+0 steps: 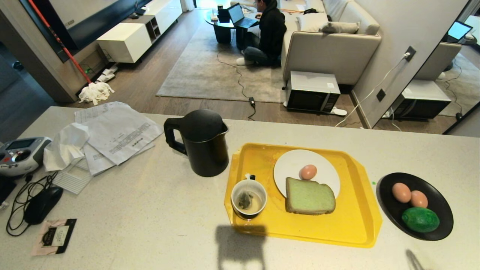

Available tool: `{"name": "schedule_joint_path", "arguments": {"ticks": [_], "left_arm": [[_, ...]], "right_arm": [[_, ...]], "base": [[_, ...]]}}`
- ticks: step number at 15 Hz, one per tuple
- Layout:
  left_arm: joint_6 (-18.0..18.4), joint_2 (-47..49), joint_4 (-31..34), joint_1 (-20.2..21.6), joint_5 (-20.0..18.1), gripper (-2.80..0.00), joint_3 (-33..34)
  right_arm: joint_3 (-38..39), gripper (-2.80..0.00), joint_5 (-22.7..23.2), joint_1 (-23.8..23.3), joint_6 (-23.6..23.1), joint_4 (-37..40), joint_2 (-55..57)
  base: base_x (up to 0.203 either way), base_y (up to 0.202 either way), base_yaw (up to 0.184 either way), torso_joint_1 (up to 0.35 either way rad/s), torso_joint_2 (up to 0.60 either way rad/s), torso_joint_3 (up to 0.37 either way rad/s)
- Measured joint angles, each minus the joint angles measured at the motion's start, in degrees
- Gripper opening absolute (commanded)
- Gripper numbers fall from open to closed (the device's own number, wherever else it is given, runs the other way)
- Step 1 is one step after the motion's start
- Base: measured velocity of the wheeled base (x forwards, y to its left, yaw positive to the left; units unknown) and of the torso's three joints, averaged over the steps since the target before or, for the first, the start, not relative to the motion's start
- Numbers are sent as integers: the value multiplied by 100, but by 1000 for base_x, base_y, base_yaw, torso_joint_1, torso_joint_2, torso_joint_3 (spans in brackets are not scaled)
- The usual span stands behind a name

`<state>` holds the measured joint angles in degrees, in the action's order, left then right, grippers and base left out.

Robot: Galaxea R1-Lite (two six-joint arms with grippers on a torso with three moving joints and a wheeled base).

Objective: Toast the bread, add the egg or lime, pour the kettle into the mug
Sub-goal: Pick up the kettle

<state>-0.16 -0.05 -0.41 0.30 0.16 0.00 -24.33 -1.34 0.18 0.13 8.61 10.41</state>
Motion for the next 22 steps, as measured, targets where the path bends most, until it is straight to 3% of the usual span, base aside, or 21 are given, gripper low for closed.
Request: {"name": "schedule_joint_path", "arguments": {"ticks": [4, 13, 16, 22], "left_arm": [[-1, 0, 0, 0, 0, -280, 0], [-1, 0, 0, 0, -2, -280, 0], [-2, 0, 0, 2, 2, -280, 0], [-2, 0, 0, 0, 0, -280, 0]], "right_arm": [[323, -280, -22, 2, -176, 825, -796], [2273, -280, 71, -2, -636, -1056, -1050], [2406, -280, 366, -2, -572, -817, -1052], [2419, -280, 266, -2, -285, -808, -1052]], "base": [[0, 0, 0, 0, 0, 0], [0, 0, 0, 0, 0, 0], [0, 0, 0, 0, 0, 0], [0, 0, 0, 0, 0, 0]]}}
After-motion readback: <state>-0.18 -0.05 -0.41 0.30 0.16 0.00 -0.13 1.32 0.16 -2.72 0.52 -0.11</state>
